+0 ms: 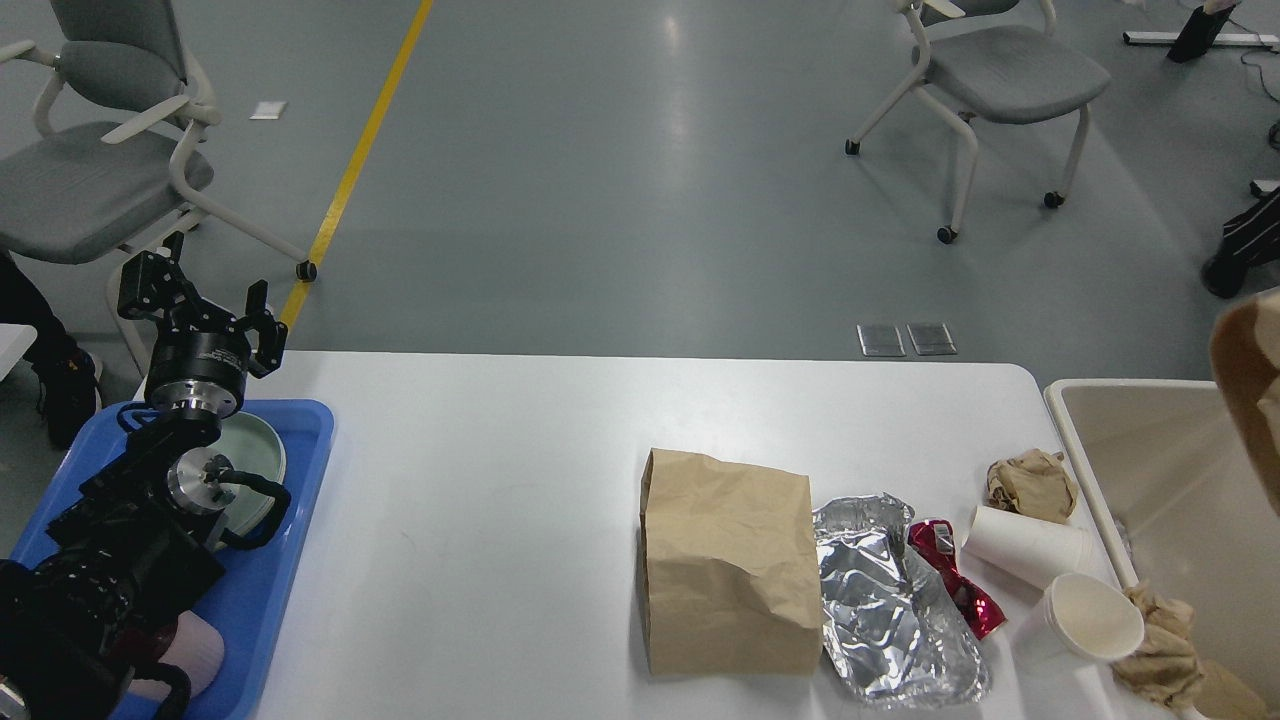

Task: Tidy desktop
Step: 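Drop the paper bag into the white bin and raise the right gripper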

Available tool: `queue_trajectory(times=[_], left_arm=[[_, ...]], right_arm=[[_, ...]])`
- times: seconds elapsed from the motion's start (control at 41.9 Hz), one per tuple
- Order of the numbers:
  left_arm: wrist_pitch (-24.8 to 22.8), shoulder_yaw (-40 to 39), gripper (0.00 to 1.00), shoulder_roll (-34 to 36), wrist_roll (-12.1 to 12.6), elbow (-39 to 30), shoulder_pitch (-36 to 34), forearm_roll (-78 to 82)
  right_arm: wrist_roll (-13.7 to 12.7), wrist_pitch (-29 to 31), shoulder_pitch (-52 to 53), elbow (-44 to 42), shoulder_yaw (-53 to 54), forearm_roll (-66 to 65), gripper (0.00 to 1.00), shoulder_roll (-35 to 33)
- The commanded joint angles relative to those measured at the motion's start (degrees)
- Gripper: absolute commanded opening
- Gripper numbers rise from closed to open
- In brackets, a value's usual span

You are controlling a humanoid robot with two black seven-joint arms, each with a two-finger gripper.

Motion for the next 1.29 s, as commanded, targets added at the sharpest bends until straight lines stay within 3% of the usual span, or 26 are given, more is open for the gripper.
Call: queue_trajectory(times=[0.0, 0.048, 0.119, 0.143, 0.334, 0.597, 0.788, 0.908, 1.075, 1.194, 1.266], left_arm=[[0.0, 0.0, 0.97, 0.0, 0.0, 0.0, 0.0, 0.0], [0.0, 0.0, 0.97, 0.0, 0.0, 0.0, 0.0, 0.0], [0.0, 0.0, 0.97, 0.0, 0.0, 0.0, 0.0, 0.0], [0.0, 0.0, 0.97, 0.0, 0.0, 0.0, 0.0, 0.0], [0.0, 0.0, 0.97, 0.0, 0.0, 0.0, 0.0, 0.0], [0.0, 0.0, 0.97, 0.0, 0.0, 0.0, 0.0, 0.0], [0.0, 0.0, 0.97, 0.0, 0.0, 0.0, 0.0, 0.0], [0.0, 0.0, 0.97, 0.0, 0.0, 0.0, 0.0, 0.0], [0.0, 0.0, 0.97, 0.0, 0.0, 0.0, 0.0, 0.0], [0.0, 0.0, 0.97, 0.0, 0.0, 0.0, 0.0, 0.0], [0.0, 0.0, 0.97, 0.0, 0.0, 0.0, 0.0, 0.0]], right_arm=[[0.0, -6.3, -10.7, -1.6, 1.7, 0.2, 0.05, 0.0], [0.0, -9.3, -14.5, -2.6, 3.3, 0.3, 0.33, 0.5], [0.1, -13.4, -19.7, -4.9, 6.2, 0.3, 0.92, 0.7], [0.1, -14.4, -21.3, -5.9, 7.1, 0.3, 1.0, 1.0], [0.1, -14.7, -27.7, -12.0, 10.1, 0.3, 1.0, 4.3], [0.1, -10.3, -20.3, -11.8, 8.8, -0.1, 1.0, 11.9], [0.1, 1.6, -6.9, -11.3, 2.5, -2.0, 1.0, 23.6], [0.1, 14.1, 1.7, -10.3, -1.0, -1.9, 1.0, 32.9], [0.6, 31.0, 14.7, -1.7, 0.3, -1.2, 1.0, 37.2], [0.6, 35.5, 22.0, 5.4, 1.0, -1.1, 1.0, 37.6], [0.6, 35.9, 30.0, 14.4, 1.0, -1.0, 1.0, 37.5]])
